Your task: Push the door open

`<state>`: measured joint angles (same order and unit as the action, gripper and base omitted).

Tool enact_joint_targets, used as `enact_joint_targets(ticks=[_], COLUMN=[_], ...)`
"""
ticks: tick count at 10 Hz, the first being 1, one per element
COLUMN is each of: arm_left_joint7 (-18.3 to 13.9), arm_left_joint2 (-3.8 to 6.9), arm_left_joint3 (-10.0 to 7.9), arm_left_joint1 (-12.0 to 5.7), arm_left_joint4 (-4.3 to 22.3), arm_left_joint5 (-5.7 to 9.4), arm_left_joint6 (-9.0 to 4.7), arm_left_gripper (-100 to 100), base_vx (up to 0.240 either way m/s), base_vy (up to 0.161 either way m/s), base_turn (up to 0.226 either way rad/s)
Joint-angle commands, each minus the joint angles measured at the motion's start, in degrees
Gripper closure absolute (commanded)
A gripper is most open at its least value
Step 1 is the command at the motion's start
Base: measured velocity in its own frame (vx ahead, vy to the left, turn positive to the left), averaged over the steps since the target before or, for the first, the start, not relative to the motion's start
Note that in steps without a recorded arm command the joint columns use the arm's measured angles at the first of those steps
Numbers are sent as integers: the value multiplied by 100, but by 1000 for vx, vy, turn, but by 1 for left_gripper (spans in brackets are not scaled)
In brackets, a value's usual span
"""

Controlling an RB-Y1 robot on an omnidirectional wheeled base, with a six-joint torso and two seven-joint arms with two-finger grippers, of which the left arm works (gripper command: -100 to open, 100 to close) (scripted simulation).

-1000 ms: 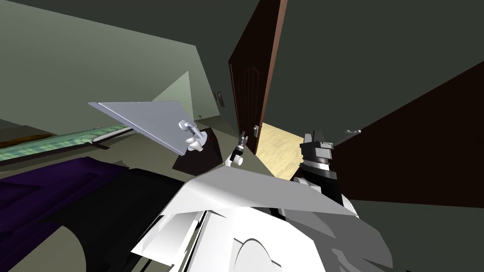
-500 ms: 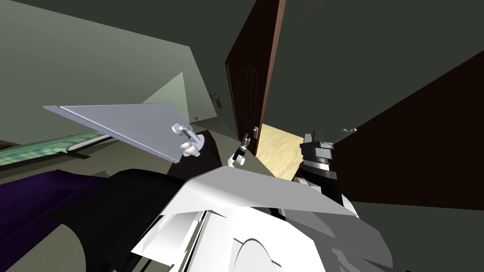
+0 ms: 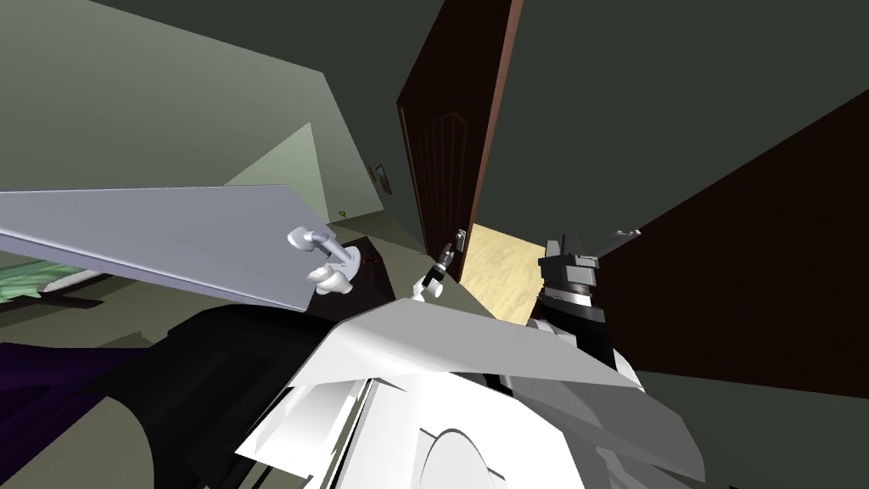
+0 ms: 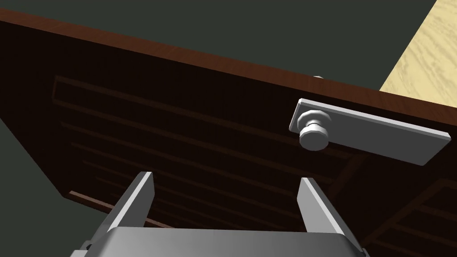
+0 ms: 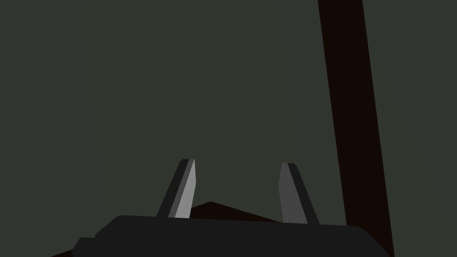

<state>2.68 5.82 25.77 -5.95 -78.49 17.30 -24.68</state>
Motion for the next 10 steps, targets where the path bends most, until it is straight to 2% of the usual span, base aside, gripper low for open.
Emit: enact_joint_targets(ticks=[1, 3, 4, 6, 7, 10], arm_left_joint7=[45, 80, 112, 143, 143, 203], arm_left_joint2=[-20, -30, -42, -55, -55, -83], arm_left_joint3=[84, 165, 240, 314, 314, 454], arm_left_joint1=[-147, -266, -377, -487, -487, -692], arm_left_joint4=[240, 445, 634, 823, 823, 1176], arm_left_joint5=[51, 98, 140, 183, 183, 263], arm_left_joint6=[33, 56, 77, 99, 99, 139], arm_left_gripper=[-100, -100, -100, -100, -100, -100], base_vx=[80, 91, 88, 87, 41, 62], base_vy=[112, 101, 105, 107, 71, 76], base_turn=[-92, -73, -132, -66, -17, -71])
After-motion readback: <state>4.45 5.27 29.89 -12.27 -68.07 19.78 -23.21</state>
